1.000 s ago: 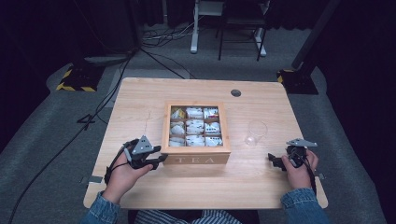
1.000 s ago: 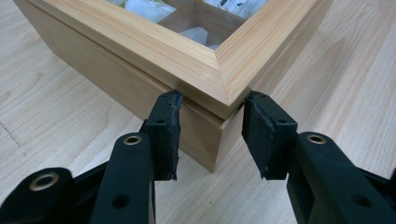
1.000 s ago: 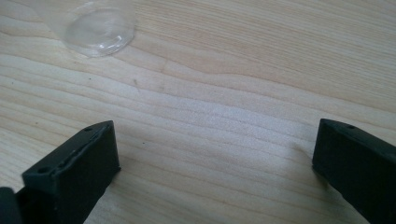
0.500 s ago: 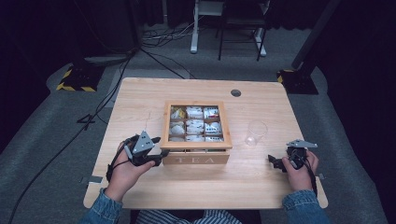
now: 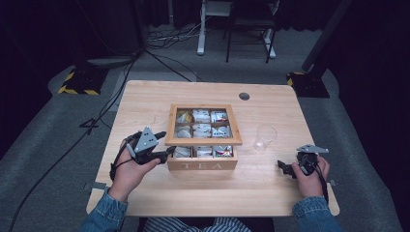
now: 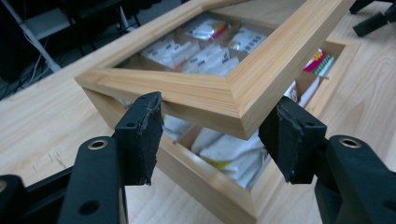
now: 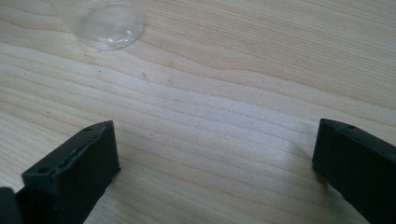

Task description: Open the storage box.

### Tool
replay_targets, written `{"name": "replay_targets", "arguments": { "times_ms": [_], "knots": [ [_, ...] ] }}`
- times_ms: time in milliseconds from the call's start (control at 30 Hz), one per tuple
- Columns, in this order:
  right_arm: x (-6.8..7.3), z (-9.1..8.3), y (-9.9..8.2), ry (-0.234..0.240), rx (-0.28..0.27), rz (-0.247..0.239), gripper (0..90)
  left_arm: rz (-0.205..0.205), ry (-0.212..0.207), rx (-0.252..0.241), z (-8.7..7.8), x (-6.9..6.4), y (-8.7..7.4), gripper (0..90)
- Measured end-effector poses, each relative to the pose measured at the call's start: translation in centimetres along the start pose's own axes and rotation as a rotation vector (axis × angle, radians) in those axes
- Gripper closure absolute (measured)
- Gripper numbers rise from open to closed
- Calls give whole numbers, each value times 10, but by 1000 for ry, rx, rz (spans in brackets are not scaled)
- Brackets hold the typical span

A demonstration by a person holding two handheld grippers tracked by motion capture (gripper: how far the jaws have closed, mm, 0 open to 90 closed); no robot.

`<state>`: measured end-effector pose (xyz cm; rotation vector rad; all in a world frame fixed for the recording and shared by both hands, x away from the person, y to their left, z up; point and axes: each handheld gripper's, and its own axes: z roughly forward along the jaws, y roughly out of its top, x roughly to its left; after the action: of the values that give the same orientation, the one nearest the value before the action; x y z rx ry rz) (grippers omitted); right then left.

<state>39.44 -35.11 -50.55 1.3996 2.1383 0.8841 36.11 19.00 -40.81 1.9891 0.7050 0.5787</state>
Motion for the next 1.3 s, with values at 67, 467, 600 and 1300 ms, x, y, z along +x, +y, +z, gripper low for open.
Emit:
{"name": "replay_targets", "arguments": {
  "times_ms": [67, 467, 600, 1300],
  "knots": [
    [0, 0, 0, 0, 0, 1, 4, 3, 1, -10, 0, 2, 4, 406],
    [0, 0, 0, 0, 0, 1, 4, -10, 6, -53, -2, 18, 23, 411],
    [0, 0, 0, 0, 0, 1, 4, -15, 11, -62, -1, 21, 30, 413],
    [0, 1, 1, -4, 1, 9, 4, -64, 70, -132, 3, 34, 53, 416]
  ]
}}
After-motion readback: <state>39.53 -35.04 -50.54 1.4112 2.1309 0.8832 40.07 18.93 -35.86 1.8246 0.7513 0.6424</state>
